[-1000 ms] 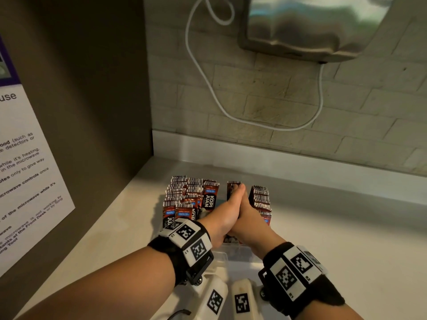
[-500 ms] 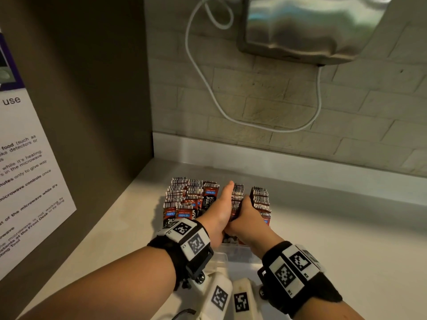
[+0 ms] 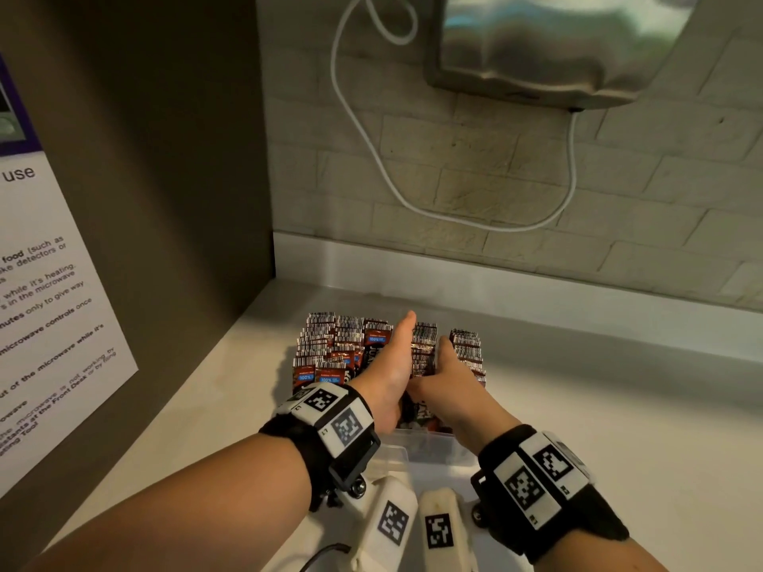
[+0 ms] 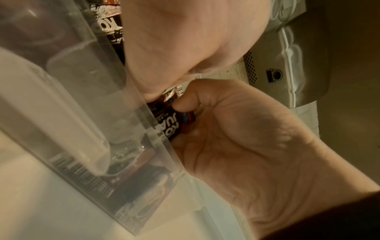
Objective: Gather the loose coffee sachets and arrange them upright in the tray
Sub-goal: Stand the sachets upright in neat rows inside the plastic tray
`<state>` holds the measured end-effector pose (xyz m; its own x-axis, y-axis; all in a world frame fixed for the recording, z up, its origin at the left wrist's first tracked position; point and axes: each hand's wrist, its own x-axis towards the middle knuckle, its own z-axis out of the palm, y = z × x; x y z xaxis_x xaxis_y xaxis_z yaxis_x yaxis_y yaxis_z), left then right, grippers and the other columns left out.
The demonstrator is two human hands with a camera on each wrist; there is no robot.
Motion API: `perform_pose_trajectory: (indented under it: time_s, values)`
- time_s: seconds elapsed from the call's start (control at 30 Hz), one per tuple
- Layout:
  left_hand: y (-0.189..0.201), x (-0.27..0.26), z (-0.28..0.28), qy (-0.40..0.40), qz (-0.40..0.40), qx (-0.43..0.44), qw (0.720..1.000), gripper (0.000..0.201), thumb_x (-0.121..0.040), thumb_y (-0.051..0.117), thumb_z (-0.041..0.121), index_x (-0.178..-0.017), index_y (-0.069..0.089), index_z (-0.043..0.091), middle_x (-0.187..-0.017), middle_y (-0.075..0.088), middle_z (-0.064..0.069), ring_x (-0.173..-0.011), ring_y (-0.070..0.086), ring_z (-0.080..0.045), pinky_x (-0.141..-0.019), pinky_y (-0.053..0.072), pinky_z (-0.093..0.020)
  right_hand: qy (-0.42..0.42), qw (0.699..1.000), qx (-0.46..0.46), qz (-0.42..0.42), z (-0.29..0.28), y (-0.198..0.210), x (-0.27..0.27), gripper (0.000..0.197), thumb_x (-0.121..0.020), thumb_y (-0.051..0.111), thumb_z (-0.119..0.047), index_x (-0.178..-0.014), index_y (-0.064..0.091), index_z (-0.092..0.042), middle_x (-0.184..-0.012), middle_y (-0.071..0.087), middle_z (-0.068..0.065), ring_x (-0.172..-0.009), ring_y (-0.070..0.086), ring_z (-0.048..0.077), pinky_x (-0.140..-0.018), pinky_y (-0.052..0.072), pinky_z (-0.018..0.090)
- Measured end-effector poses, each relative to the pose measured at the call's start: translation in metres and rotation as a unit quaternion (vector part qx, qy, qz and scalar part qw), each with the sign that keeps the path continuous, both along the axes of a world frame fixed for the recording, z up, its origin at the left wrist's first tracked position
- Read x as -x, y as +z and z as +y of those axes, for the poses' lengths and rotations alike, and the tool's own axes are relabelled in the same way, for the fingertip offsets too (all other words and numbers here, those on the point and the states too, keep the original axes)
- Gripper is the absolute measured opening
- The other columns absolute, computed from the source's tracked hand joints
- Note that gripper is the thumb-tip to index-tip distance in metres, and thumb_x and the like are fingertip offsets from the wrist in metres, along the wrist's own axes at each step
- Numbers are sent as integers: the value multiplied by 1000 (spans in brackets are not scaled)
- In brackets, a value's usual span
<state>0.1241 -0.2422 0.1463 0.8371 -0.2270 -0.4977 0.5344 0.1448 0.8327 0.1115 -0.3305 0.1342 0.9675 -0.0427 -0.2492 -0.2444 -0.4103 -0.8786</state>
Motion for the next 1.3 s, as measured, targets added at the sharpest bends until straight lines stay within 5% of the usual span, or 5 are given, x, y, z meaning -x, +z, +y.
perform_pose_trajectory:
  time_s: [0.23, 0.77, 0.93, 1.07, 1.3]
  values:
    - [27, 20, 3, -12, -11, -11, 1000, 65, -97, 28, 59, -152, 23, 25, -156, 30, 3, -140, 31, -15, -71, 35, -27, -18, 999, 35, 4, -2, 18, 2, 87, -83, 51, 0, -154, 4, -17, -110, 51, 13, -97, 65, 31, -85, 55, 48]
    - [18, 23, 6, -30, -27, 55, 998, 75, -91, 30, 69, -152, 19, 25, -159, 21, 0, -141, 31, -19, -107, 33, -35, 33, 972, 225, -51, -1, 14, 10, 82, -82, 58, -1, -149, 14, -13, -114, 63, 14, -97, 64, 27, -76, 55, 36]
    - [10, 16, 6, -24, -43, 18, 999, 62, -99, 28, 55, -152, 20, 24, -158, 22, 2, -141, 28, -15, -88, 35, -22, -15, 958, 260, -119, -13, 31, 13, 48, -69, 75, -3, -109, 51, -15, -85, 63, 4, -74, 57, 17, -49, 38, 19]
    - [-5, 8, 2, -10, -49, -15, 999, 62, -103, 36, 38, -154, 3, 33, -162, 3, 1, -148, 12, -21, -119, 18, -38, 5, 948, 290, -128, -14, 34, 11, 26, -64, 80, -7, -83, 64, -13, -85, 70, 8, -83, 63, 24, -64, 46, 27]
    - [-7, 5, 0, -12, -62, -53, 997, 69, -100, 36, 5, -154, 3, 34, -155, 28, -11, -129, 42, -22, -99, 45, -40, 43, 961, 251, -108, -28, 40, 12, 27, -75, 68, 6, -60, 64, -16, -64, 66, 8, -66, 68, 26, -69, 60, 41]
